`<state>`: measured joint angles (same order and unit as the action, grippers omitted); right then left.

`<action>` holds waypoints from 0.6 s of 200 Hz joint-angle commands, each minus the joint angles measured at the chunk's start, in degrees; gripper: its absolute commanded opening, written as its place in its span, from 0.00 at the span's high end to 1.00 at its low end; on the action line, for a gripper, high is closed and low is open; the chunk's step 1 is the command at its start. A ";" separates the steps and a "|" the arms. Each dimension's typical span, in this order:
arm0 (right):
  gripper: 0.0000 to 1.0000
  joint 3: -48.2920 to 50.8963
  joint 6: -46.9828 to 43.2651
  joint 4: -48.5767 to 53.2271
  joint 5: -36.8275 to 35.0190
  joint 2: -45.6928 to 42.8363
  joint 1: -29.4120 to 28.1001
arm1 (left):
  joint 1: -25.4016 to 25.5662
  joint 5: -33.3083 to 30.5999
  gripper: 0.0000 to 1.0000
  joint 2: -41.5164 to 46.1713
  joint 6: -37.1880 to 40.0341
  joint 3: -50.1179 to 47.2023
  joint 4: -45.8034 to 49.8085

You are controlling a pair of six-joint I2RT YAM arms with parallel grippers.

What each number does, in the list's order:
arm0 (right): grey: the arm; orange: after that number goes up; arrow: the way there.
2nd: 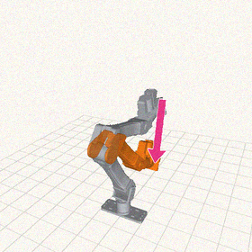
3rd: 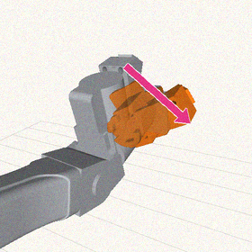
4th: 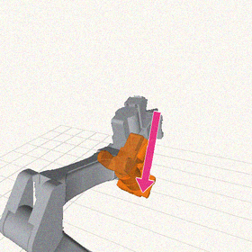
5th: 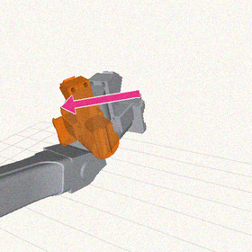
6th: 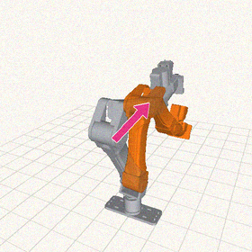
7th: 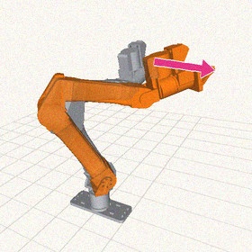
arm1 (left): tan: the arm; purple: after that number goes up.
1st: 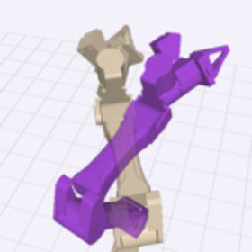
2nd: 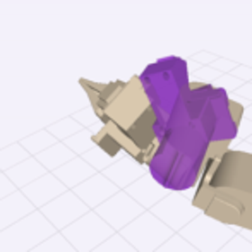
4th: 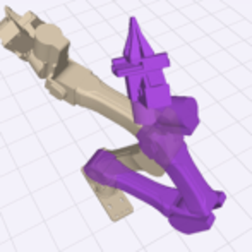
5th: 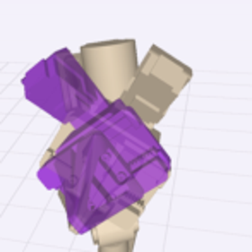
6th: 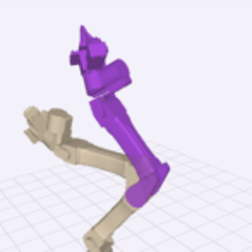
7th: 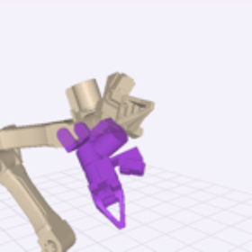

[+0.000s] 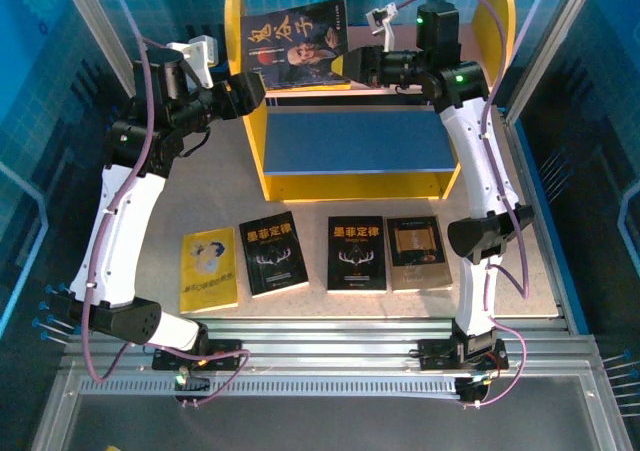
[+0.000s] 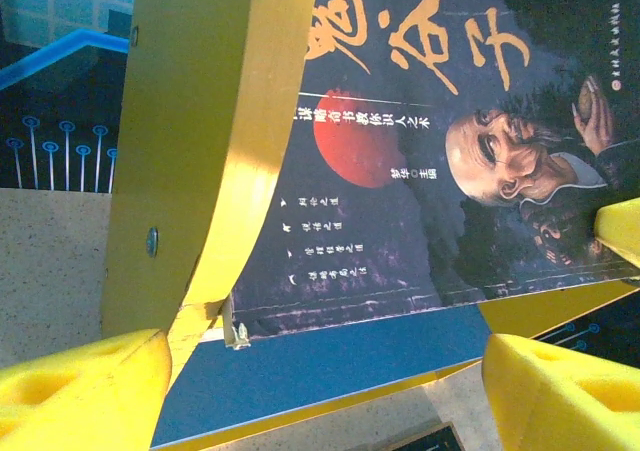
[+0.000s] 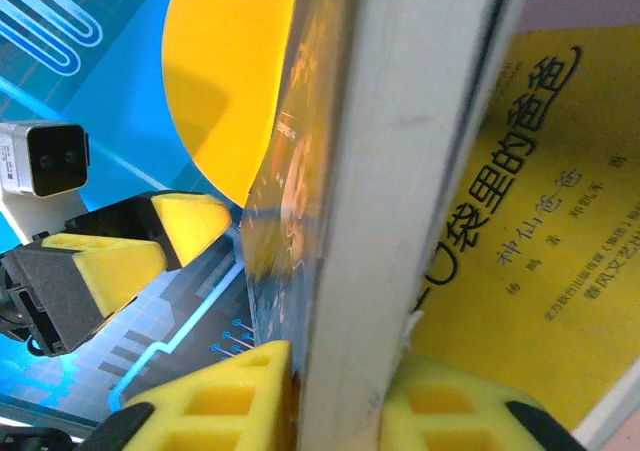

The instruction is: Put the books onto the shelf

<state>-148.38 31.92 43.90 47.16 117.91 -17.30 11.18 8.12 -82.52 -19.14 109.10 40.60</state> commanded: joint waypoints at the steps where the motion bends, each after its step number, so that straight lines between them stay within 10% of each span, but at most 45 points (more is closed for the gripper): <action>1: 0.73 -2.31 -1.25 -1.95 0.57 -0.35 -0.70 | -0.55 -0.78 0.18 0.75 1.11 0.32 -1.05; 120: 0.54 -3.21 -7.01 3.25 -8.04 -1.62 -0.72 | -0.55 -1.00 0.16 0.80 1.72 2.04 0.40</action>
<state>-148.79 28.36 45.56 42.15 117.91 -17.34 11.18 8.12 -82.50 -18.96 109.12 40.69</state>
